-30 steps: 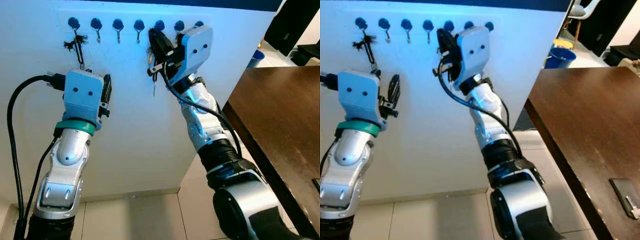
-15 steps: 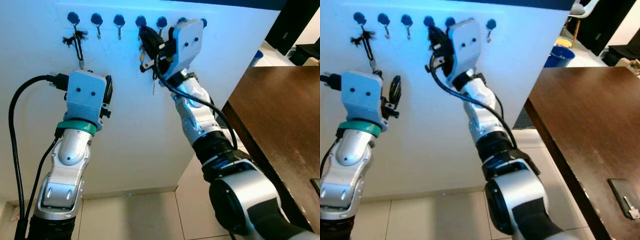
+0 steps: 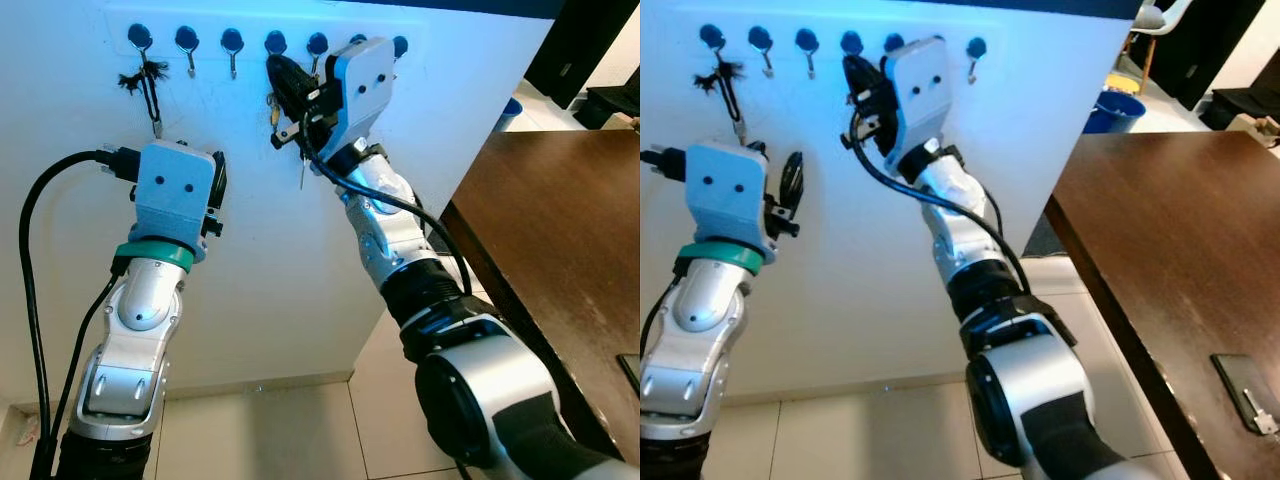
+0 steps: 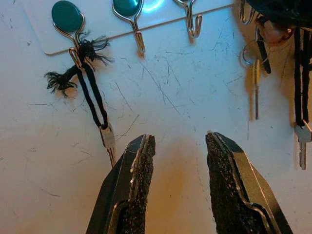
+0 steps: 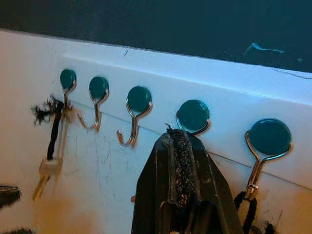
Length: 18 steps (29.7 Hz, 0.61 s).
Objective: Hang keys on a hook
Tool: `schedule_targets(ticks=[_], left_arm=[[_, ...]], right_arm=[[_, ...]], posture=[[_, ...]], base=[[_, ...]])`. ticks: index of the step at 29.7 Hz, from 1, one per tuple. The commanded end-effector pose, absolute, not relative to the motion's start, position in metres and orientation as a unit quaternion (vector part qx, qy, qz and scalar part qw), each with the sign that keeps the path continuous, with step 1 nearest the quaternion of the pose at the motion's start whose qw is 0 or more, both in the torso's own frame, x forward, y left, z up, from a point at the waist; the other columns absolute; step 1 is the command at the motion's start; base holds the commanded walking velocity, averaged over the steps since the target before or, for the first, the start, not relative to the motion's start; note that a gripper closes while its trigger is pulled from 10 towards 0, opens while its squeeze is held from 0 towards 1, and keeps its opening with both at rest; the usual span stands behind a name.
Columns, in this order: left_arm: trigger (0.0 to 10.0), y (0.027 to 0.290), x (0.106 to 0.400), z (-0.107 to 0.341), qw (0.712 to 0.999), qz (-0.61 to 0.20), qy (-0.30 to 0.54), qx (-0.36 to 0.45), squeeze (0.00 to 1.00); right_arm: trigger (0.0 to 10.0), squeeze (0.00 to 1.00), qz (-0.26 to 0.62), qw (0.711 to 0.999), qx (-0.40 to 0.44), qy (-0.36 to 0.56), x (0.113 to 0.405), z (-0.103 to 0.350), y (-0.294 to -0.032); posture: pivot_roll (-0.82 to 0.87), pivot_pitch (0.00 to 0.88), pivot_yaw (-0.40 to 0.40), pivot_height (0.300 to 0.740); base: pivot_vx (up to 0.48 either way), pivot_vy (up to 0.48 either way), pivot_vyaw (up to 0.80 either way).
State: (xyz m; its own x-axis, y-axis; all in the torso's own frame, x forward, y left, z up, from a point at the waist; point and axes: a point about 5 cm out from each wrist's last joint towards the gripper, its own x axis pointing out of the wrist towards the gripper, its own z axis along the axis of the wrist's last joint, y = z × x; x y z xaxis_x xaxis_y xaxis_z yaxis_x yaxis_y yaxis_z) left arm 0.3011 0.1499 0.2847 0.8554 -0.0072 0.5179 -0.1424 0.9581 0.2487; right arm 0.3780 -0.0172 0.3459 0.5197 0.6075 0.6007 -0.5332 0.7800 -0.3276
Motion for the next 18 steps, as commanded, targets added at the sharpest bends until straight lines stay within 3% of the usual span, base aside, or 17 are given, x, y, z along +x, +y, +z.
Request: schedule_targets(ticks=[1, 8, 18], left_arm=[[10.0, 0.150, 0.298, 0.284, 0.953, 0.036, -0.267, 0.141, 0.00], [10.0, 0.149, 0.299, 0.282, 0.953, 0.034, -0.265, 0.142, 0.00], [10.0, 0.149, 0.300, 0.281, 0.954, 0.033, -0.263, 0.143, 0.00]], right_arm=[[10.0, 0.00, 0.320, 0.888, -0.072, -0.323, 0.384, 0.329, -0.016], [10.0, 0.00, 0.286, 0.903, -0.057, -0.315, 0.389, 0.323, -0.027], [10.0, 0.00, 0.281, 0.888, -0.014, -0.363, 0.382, 0.325, -0.036]], posture=[[0.16, 0.162, 0.006, 0.740], [0.15, 0.150, 0.012, 0.740], [0.15, 0.142, 0.017, 0.740]], base=[[0.000, 0.000, 0.00], [0.000, 0.000, 0.00], [0.000, 0.000, 0.00]])
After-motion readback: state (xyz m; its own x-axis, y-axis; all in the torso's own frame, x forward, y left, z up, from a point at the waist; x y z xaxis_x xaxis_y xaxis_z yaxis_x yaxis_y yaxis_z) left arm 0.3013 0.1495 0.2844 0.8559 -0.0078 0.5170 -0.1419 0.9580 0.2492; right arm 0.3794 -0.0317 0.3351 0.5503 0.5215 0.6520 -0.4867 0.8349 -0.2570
